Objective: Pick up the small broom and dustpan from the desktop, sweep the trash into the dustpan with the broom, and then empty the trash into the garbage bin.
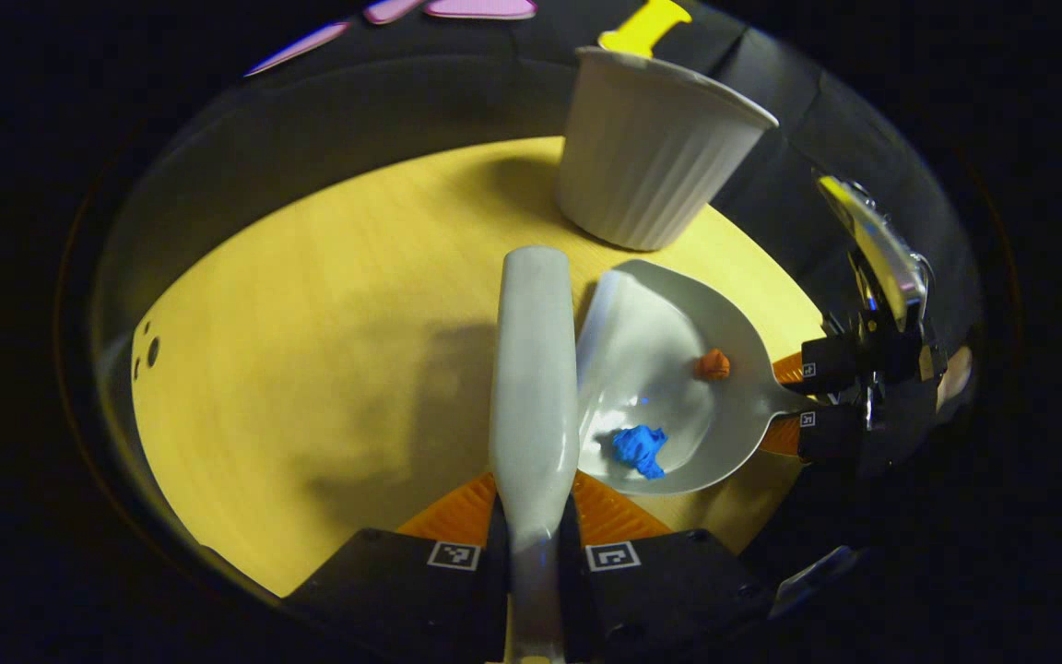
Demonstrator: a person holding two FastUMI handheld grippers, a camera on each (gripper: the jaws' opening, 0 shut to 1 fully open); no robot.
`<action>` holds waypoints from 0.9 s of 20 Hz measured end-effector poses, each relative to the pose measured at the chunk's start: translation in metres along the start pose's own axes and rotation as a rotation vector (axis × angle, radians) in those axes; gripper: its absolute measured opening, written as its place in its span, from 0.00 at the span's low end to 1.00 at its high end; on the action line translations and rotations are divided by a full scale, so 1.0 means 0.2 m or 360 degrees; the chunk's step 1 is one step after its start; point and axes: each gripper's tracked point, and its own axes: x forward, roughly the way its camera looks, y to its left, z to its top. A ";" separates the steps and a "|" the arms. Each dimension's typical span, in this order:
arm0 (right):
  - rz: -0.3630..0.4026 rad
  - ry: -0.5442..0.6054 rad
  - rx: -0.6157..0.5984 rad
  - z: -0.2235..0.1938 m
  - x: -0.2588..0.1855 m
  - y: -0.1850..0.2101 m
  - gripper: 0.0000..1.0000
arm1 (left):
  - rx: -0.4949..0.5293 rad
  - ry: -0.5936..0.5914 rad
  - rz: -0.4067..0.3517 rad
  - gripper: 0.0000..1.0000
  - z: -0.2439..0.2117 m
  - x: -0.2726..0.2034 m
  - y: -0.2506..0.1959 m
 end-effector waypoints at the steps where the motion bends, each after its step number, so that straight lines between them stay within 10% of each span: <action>1: -0.0012 -0.0001 0.0013 0.01 -0.02 0.00 0.35 | -0.0044 -0.0023 0.0036 0.27 -0.04 -0.03 0.04; 10: -0.0066 -0.0070 0.0068 0.06 -0.14 -0.02 0.35 | -0.0240 -0.0083 0.0193 0.27 -0.60 -0.08 0.45; 18: 0.0018 -0.0085 0.0190 0.07 -0.16 -0.01 0.35 | -0.0267 -0.0151 0.0169 0.28 -0.75 -0.18 0.34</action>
